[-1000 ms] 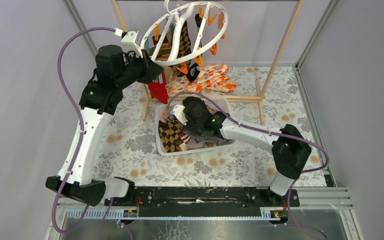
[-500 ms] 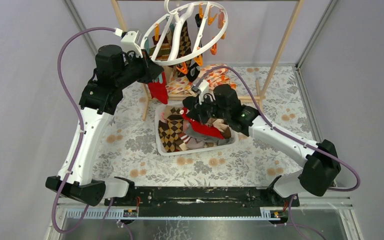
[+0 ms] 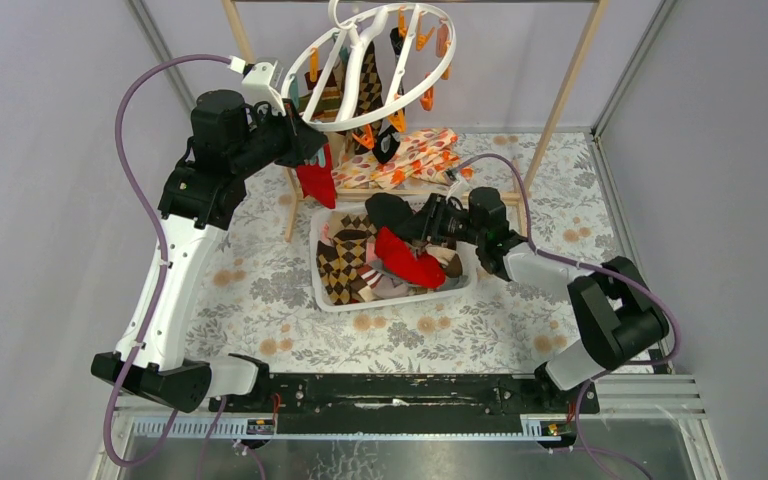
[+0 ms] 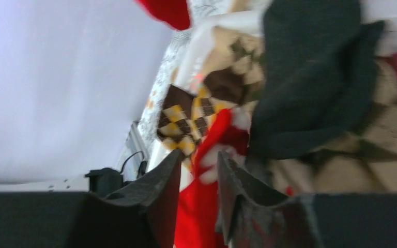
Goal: Clip the socks to the hanger
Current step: Pick up the sock from the bin.
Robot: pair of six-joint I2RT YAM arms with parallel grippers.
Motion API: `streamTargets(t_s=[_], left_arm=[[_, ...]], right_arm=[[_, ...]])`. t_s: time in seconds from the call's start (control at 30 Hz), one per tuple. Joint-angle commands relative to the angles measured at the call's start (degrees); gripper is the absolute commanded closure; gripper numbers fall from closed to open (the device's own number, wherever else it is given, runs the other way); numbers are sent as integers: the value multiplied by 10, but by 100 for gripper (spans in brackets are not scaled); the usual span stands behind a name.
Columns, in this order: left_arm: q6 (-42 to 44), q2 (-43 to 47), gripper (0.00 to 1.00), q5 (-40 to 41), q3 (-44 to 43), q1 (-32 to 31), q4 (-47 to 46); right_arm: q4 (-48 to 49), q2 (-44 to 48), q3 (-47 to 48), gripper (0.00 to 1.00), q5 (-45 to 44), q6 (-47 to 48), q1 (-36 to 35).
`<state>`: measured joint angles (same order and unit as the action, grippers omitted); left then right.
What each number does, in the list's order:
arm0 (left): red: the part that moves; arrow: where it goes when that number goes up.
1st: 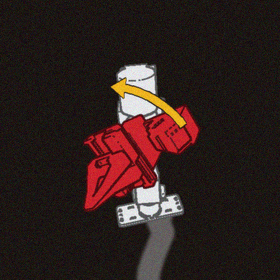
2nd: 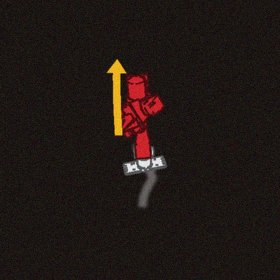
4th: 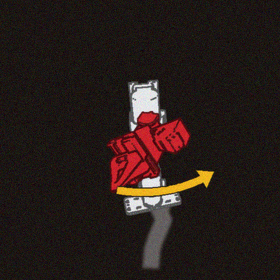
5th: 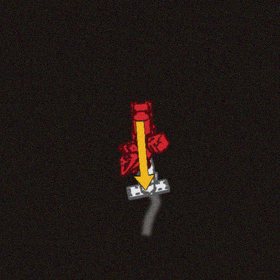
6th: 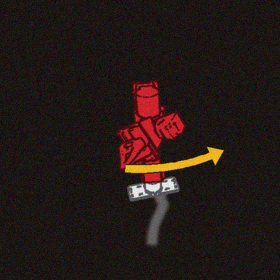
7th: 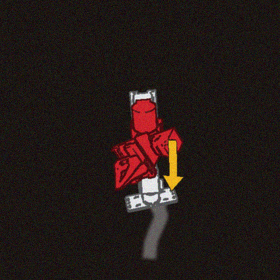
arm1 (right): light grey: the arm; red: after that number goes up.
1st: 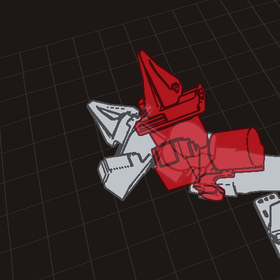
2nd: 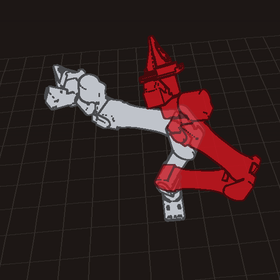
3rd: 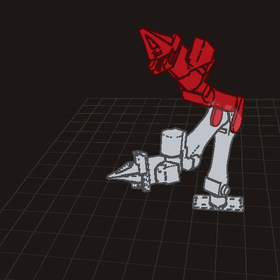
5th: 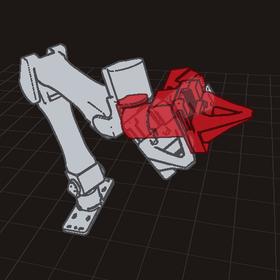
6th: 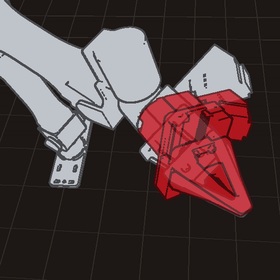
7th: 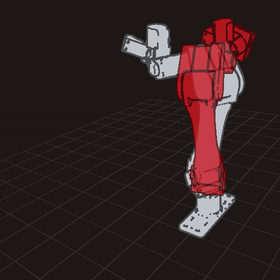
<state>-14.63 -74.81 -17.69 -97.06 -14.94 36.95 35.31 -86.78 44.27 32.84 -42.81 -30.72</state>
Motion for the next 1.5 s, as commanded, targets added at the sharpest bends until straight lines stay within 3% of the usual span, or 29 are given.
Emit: streamTargets(t_s=[0.0, 0.13, 0.33, 0.63, 1.2, 1.37, 1.47], left_arm=[[5, 10, 99, -14, -5, 4, 19], [8, 11, 99, -13, -4, 4, 19], [8, 7, 99, -14, -5, 4, 19], [8, 11, 99, -13, -3, 4, 19], [9, 8, 99, -15, -7, 4, 19], [8, 7, 99, -16, -7, 4, 19], [8, 7, 99, -16, -8, 4, 19]], right_arm=[[-16, -19, 20, 55, -8, -19, 21], [-113, -12, 52, 44, -47, 54, 22], [-220, -47, 139, 36, 12, 129, 23], [-378, -124, 257, 38, 60, 219, 23], [-359, -181, 273, 53, 141, 181, 22], [-332, -191, 274, 63, 148, 167, 20], [-329, -200, 279, 61, 148, 163, 16]])
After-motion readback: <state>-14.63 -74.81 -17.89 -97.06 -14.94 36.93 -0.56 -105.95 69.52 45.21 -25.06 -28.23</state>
